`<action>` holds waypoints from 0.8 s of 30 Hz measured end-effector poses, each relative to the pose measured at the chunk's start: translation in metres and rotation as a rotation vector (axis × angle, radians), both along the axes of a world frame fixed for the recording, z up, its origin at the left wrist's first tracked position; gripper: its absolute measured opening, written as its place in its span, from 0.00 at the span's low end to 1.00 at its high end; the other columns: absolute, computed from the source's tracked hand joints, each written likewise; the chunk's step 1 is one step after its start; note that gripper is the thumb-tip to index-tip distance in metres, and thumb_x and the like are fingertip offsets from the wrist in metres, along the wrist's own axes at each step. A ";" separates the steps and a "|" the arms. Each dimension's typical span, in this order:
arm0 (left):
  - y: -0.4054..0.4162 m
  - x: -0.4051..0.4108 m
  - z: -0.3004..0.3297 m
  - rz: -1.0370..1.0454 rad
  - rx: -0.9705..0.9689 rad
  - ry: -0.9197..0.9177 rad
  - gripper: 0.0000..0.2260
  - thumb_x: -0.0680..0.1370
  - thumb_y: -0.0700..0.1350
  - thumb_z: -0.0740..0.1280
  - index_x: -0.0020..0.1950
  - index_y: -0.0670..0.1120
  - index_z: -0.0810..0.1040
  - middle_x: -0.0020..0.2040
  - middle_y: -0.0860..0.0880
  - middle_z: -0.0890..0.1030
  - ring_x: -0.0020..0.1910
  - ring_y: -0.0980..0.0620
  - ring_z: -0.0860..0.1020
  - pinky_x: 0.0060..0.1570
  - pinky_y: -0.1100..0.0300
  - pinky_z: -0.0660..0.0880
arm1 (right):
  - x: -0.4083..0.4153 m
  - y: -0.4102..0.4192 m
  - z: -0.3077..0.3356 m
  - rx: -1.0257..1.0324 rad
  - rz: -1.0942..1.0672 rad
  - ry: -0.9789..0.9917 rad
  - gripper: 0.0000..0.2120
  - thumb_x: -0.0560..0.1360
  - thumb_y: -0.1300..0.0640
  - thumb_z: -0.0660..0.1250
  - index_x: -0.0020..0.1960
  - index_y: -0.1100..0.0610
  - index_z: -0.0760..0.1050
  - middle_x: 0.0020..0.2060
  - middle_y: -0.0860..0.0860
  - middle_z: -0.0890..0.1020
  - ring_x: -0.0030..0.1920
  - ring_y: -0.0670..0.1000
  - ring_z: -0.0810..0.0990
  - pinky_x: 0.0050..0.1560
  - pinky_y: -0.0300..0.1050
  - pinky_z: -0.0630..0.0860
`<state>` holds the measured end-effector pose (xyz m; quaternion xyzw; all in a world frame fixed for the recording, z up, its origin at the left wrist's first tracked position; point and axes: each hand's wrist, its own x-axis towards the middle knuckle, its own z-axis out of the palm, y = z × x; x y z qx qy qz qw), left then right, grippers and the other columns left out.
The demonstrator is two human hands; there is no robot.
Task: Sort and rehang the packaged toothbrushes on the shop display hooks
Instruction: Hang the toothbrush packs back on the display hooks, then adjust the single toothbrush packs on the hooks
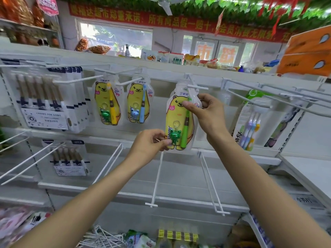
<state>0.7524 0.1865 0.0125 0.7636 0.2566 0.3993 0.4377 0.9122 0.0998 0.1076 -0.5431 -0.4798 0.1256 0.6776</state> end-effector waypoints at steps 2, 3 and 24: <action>0.010 0.009 0.001 0.013 0.010 -0.007 0.01 0.76 0.39 0.73 0.46 0.45 0.84 0.40 0.43 0.86 0.38 0.45 0.85 0.46 0.46 0.83 | 0.010 0.014 0.000 -0.017 -0.020 -0.019 0.11 0.69 0.59 0.80 0.49 0.55 0.81 0.44 0.51 0.87 0.45 0.48 0.87 0.44 0.41 0.81; 0.014 0.012 0.001 0.023 0.019 -0.007 0.01 0.76 0.40 0.73 0.46 0.44 0.84 0.40 0.43 0.86 0.37 0.46 0.85 0.45 0.47 0.83 | 0.014 0.020 0.000 -0.027 -0.032 -0.034 0.10 0.69 0.58 0.80 0.47 0.54 0.82 0.44 0.51 0.87 0.44 0.49 0.87 0.44 0.42 0.81; 0.023 0.033 -0.007 0.151 0.039 0.036 0.10 0.79 0.42 0.70 0.60 0.46 0.79 0.50 0.47 0.81 0.34 0.49 0.85 0.43 0.45 0.83 | 0.035 0.034 -0.013 -0.190 -0.225 -0.205 0.14 0.70 0.46 0.78 0.48 0.53 0.79 0.42 0.50 0.85 0.43 0.50 0.85 0.45 0.55 0.84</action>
